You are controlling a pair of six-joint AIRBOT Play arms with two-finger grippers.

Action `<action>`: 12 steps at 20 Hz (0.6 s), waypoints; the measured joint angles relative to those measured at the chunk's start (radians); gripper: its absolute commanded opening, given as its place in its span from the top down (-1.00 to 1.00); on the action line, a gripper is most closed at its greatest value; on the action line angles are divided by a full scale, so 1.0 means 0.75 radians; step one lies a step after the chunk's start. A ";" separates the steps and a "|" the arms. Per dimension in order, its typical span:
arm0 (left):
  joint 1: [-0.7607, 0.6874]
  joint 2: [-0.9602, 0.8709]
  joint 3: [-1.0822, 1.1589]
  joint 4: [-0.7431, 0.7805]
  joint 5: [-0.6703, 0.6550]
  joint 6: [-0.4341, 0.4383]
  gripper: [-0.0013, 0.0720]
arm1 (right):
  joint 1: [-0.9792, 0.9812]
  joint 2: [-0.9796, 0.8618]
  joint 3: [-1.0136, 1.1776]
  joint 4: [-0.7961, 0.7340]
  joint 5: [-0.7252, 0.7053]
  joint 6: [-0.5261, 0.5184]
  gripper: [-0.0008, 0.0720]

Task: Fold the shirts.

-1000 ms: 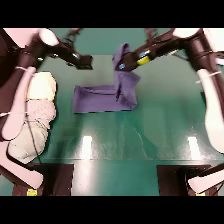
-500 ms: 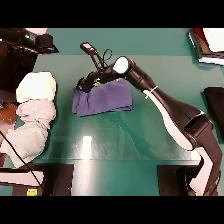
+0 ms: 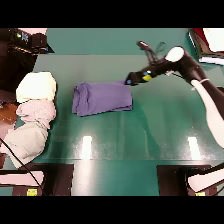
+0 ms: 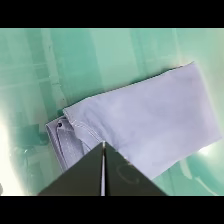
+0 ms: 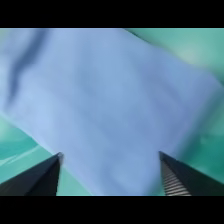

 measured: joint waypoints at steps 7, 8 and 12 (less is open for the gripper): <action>-0.004 -0.001 -0.018 -0.002 0.010 0.008 0.90 | -0.227 -0.079 -0.260 0.247 0.022 0.016 -0.92; -0.004 -0.001 -0.028 -0.002 0.010 0.009 0.90 | -0.217 -0.110 -0.255 0.260 0.032 0.016 -0.92; -0.004 -0.003 -0.054 -0.002 0.013 0.010 0.90 | -0.119 -0.245 -0.156 0.346 0.059 0.009 -0.92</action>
